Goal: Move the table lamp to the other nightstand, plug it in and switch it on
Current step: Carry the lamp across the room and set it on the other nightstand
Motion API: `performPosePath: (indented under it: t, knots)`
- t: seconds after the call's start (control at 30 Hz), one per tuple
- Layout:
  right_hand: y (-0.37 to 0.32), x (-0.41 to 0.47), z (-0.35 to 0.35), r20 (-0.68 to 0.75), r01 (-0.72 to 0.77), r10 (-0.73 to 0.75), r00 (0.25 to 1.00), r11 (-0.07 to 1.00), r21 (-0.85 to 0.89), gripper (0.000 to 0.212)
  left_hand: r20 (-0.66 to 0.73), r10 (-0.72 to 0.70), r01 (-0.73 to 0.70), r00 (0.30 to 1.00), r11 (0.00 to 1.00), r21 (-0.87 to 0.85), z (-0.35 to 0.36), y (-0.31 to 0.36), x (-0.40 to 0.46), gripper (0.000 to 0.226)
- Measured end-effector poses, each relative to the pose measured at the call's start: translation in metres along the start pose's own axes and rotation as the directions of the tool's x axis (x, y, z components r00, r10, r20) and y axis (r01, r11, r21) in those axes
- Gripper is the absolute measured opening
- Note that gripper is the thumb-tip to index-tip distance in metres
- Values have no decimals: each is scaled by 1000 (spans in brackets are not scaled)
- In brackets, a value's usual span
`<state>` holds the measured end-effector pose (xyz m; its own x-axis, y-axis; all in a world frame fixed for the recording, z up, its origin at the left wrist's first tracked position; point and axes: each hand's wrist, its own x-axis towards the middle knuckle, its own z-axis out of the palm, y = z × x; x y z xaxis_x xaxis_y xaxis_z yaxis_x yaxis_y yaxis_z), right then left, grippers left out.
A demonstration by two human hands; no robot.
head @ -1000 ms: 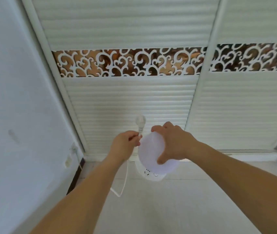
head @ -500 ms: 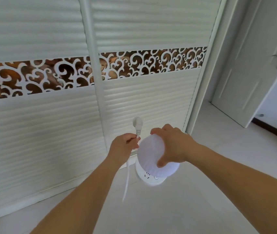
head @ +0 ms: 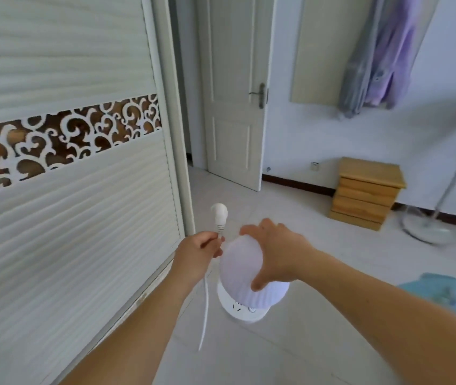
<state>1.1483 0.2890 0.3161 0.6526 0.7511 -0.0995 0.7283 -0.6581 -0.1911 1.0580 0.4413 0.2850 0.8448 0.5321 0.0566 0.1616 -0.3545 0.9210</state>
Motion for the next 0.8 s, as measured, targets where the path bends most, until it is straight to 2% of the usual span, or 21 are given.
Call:
performPosePath:
  t: [0.23,0.43,0.6,0.8]
  knots:
    - [78,59,-29,-28,-267,268,963,963,34,101,223,104,-96,969,994,-46,53,21,118,14]
    - [142,103,-43,-66,-433,442,895,894,114,99,337,169,-155,926,985,-70,94,38,221,13]
    - [196,122,-48,-73,-513,525,848,848,135,100,398,213,-194,892,977,-89,146,55,275,12]
    - [301,157,-58,-51,-562,571,820,818,126,102,462,223,-210,858,974,-80,242,80,346,12]
